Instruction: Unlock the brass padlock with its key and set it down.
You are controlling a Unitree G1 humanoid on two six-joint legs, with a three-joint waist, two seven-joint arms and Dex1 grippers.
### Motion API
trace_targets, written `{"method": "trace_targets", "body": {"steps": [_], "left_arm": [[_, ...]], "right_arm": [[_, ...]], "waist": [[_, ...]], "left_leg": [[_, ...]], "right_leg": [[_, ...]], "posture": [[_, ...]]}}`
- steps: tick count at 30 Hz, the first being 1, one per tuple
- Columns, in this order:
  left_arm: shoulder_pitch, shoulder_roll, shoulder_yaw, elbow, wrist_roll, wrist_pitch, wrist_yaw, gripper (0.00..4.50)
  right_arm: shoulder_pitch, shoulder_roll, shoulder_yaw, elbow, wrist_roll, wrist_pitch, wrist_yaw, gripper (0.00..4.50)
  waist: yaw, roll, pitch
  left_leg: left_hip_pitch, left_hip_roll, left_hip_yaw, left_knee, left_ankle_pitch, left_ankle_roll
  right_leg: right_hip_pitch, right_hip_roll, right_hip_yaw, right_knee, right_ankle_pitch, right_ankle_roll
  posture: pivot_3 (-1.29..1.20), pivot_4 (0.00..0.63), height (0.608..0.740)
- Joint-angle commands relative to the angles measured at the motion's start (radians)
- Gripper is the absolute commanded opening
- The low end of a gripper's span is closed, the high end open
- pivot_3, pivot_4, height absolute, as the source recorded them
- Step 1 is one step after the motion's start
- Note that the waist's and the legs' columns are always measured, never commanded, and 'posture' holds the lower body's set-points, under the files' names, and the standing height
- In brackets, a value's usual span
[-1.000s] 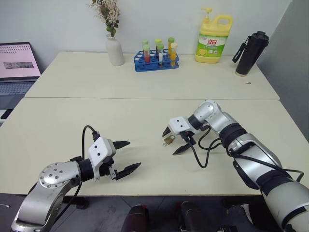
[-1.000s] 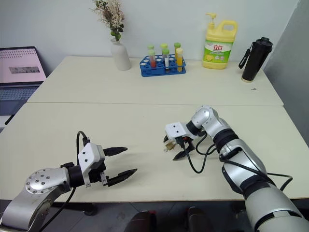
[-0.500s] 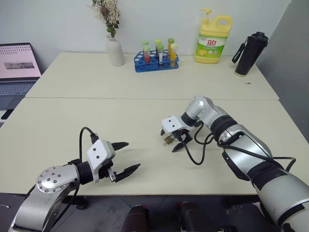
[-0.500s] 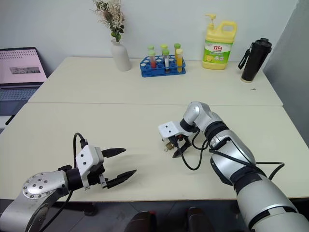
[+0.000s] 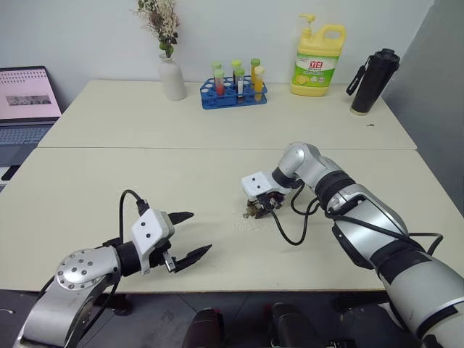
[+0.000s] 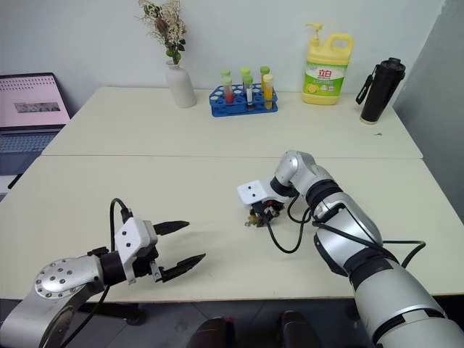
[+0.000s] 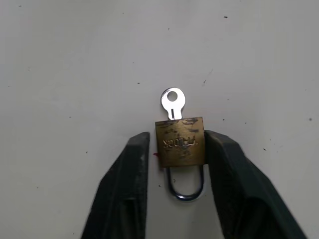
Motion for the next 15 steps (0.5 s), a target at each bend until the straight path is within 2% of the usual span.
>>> {"method": "trace_targets", "body": {"steps": [1,11,15], "left_arm": [[-0.018,-0.006,-0.004,-0.006,0.005,-0.019,0.008,4.5],[-0.03,-0.013,-0.012,0.004,0.009,-0.02,0.005,4.5],[-0.059,-0.021,-0.035,0.026,0.011,-0.03,-0.006,4.5]], "right_arm": [[0.003,0.007,-0.009,0.021,-0.02,0.018,-0.006,0.89],[0.019,-0.051,-0.125,-0.044,0.06,0.104,-0.013,0.89],[0.125,-0.146,-0.197,-0.293,0.152,0.201,0.054,0.89]], "waist": [[0.0,0.0,0.0],[0.001,0.0,0.0],[0.006,0.001,0.001]], "left_leg": [[0.0,0.0,0.0,0.0,0.0,0.0],[-0.001,0.0,0.0,0.0,0.0,0.0],[-0.004,0.0,-0.001,0.0,0.0,0.0]], "right_leg": [[0.0,0.0,0.0,0.0,0.0,0.0],[-0.001,0.0,0.0,0.0,0.0,0.0],[-0.002,0.0,0.0,-0.001,0.0,0.0]], "posture": [[0.0,0.15,0.74],[0.0,0.15,0.74],[0.0,0.15,0.74]]}}
